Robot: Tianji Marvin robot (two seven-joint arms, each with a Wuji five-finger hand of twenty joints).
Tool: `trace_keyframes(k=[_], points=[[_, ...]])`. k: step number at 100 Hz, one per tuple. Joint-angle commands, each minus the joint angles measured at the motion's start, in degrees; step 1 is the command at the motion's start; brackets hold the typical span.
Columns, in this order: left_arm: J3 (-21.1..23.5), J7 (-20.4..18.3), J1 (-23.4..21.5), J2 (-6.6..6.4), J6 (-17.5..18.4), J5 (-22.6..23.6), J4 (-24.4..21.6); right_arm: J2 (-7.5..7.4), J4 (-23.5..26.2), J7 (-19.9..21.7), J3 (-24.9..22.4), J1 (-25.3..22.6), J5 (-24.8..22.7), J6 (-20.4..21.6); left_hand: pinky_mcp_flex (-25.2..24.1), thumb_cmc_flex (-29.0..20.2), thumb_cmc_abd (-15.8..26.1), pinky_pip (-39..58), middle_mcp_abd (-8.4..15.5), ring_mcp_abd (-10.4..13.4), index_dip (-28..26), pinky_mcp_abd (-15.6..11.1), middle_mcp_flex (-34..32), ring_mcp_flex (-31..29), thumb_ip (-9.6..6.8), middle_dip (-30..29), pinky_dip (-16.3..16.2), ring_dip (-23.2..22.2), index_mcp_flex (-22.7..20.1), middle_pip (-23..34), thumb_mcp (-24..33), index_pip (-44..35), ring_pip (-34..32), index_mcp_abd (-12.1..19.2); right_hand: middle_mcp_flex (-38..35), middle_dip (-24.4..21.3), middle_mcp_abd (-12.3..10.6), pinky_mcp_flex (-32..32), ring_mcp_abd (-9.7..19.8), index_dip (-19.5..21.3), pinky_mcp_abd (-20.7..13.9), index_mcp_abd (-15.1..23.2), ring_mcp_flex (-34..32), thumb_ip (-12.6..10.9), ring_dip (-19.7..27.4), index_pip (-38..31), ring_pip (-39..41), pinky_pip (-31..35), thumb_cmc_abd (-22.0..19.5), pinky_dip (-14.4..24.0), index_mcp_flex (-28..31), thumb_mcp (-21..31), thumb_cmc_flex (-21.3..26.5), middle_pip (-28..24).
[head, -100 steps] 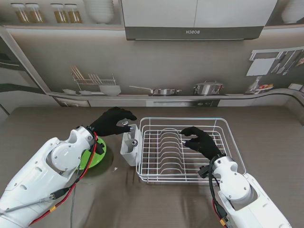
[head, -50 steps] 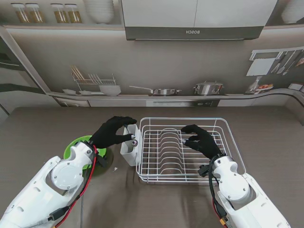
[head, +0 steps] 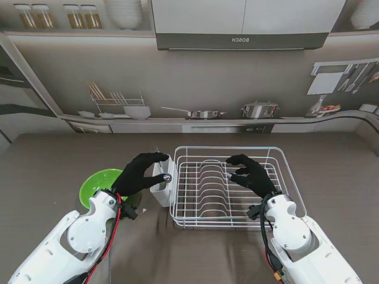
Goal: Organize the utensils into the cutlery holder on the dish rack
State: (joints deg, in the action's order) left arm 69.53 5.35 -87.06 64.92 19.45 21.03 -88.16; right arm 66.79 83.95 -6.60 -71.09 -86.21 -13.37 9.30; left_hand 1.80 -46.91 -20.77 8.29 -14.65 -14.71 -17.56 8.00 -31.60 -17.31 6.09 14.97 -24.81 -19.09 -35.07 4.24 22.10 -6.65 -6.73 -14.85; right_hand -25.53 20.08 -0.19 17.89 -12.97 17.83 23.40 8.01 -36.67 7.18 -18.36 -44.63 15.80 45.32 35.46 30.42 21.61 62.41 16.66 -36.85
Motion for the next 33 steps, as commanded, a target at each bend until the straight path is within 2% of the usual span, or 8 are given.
trace_keyframes(k=[1, 33], points=[[-0.17, -0.69, -0.46, 0.54, 0.23, -0.5, 0.19, 0.21, 0.64, 0.75, -0.07, -0.55, -0.17, 0.06, -1.29, 1.62, 1.13, -1.75, 0.8, -0.1, 0.53, -0.51, 1.81, 1.42, -1.94, -0.58, 0.46, 0.69, 1.65, -0.79, -1.26, 0.7, 1.14, -0.17, 1.36, -0.6, -1.4, -0.42, 1.72, -1.34, -3.07, 1.54, 1.12, -0.81, 0.32, 0.08, 0.08, -0.77, 0.95, 1.08, -1.89, -0.95, -1.71, -0.17], [-0.09, 0.46, -1.0, 0.83, 0.53, -0.87, 0.68, 0.06, 2.24, 1.11, -0.64, -1.45, -0.36, -0.78, -1.52, 1.32, 1.36, -1.81, 0.7, -0.19, 0.55, -0.47, 1.71, 1.09, -2.04, -0.57, 0.37, 0.56, 1.35, -0.73, -1.72, 0.54, 0.97, -0.27, 1.27, -0.65, -1.54, -0.57, 1.79, -1.47, -3.12, 1.59, 1.22, -0.8, 0.37, 0.16, 0.0, -0.92, 1.19, 1.15, -1.9, -1.05, -1.74, -0.16]])
